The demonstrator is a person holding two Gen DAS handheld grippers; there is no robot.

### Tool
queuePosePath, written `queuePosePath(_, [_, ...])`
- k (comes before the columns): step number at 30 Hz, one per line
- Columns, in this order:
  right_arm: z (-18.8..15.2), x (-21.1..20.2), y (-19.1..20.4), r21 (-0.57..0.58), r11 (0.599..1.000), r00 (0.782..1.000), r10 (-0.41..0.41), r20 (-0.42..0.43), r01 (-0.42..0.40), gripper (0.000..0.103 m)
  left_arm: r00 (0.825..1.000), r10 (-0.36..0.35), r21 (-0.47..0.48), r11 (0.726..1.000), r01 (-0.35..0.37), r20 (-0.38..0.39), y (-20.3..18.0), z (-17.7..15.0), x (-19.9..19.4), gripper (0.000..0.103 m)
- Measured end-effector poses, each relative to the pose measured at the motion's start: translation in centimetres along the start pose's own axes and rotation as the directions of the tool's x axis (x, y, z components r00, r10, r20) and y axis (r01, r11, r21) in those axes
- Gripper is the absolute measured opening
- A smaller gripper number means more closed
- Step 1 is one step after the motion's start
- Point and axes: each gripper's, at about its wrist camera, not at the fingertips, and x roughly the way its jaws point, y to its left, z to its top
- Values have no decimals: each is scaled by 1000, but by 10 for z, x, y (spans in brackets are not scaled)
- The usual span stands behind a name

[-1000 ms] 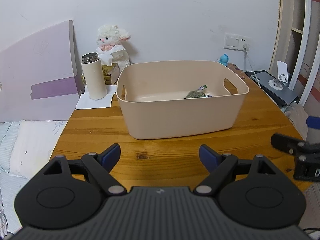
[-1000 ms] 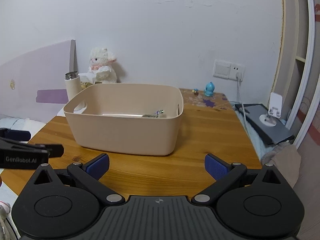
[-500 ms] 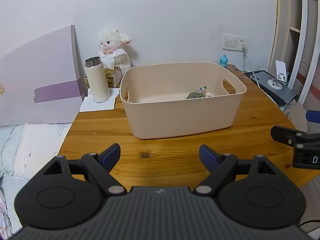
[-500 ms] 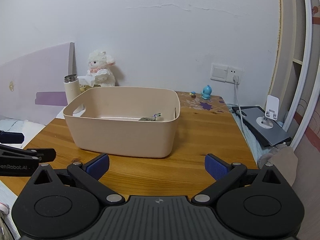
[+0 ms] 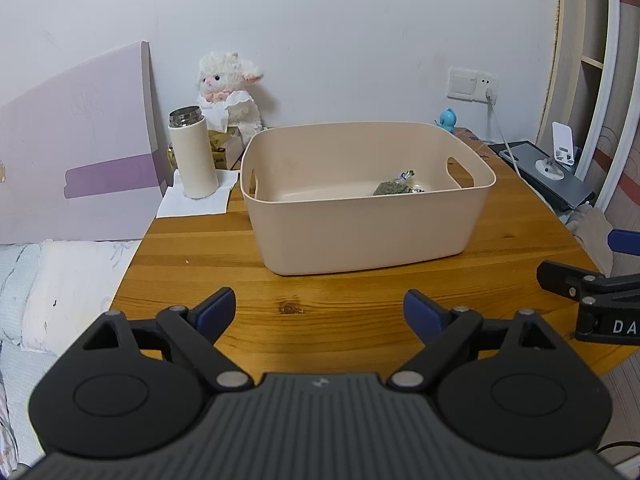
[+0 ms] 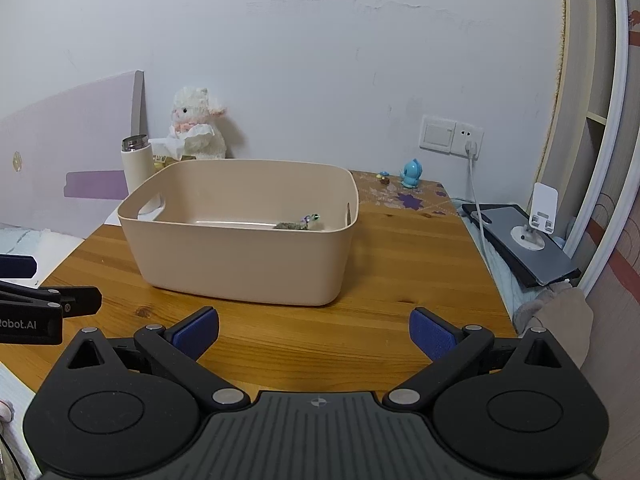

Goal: Organize objects

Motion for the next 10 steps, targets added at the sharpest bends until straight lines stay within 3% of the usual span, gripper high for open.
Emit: queuePosePath(10, [1,9,3,-15,1000,1000,3,-23,-3,103,1000,-12,-5,1000,12,-17,2,1,7,92])
